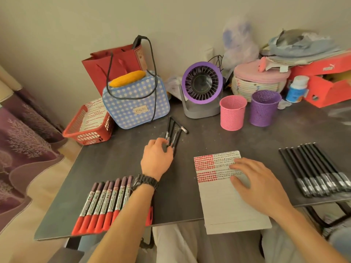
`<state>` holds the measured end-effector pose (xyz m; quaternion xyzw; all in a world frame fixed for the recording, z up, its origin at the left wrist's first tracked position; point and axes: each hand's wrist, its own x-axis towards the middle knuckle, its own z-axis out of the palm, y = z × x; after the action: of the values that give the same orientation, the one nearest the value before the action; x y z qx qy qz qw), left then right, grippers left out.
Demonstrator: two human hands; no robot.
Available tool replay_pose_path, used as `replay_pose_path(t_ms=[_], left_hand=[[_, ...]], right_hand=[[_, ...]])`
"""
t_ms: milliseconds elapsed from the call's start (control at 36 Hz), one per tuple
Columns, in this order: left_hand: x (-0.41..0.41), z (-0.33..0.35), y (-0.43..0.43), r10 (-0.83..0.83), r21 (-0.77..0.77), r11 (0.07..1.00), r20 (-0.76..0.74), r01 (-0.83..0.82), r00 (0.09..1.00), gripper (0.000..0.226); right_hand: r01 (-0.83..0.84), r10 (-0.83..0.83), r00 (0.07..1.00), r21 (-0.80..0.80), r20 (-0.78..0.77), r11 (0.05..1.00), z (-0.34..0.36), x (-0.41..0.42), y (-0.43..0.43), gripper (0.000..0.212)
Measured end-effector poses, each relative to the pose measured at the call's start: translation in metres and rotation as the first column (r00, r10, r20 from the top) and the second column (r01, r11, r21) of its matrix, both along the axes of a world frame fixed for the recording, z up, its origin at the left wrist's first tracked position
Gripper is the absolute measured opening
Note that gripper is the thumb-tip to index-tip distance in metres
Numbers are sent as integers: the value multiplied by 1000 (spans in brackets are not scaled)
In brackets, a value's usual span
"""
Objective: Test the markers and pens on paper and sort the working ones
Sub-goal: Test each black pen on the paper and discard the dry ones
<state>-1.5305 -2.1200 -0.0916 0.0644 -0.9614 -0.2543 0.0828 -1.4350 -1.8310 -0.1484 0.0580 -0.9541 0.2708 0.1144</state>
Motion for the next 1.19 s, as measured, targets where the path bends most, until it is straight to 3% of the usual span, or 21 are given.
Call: replay_pose_path(t_ms=[167,333,528,667,806,889,972,1056,1194], left_hand=[[-54,4,-27,-89,-42,994,154,97,984,44],[-68,-1,-30,-152,-288,928,283,236,947,63],[-63,0,-27,-30,-368,927,103,66,994,20],[-59,3,-28,32,-425,905,115,20,993,26],[-57,3,-29,144,-439,896,140,-69,980,16],[-55,7,-31,172,-319,939,122,-126,977,20],[-46,9,-27,143,26,989,38,-144,989,19],[-27,11,-10,71,296,954,-70,-47,995,19],[22,14,29,50,560,824,-219,84,974,13]], right_hand=[[12,-12,1000,-25,13,1000,4,3,-1,29],[12,-11,999,-30,37,999,3,4,0,30],[0,1,1000,-31,31,1000,2,1,0,31],[-3,4,1000,-27,19,1000,2,0,0,30],[-16,16,1000,-11,18,1000,3,0,2,31],[-14,14,1000,0,21,1000,3,0,3,30],[1,0,1000,-19,4,1000,2,2,2,29],[5,-6,1000,-39,-22,999,1,3,1,28],[-11,10,1000,-65,-16,998,1,1,1,28]])
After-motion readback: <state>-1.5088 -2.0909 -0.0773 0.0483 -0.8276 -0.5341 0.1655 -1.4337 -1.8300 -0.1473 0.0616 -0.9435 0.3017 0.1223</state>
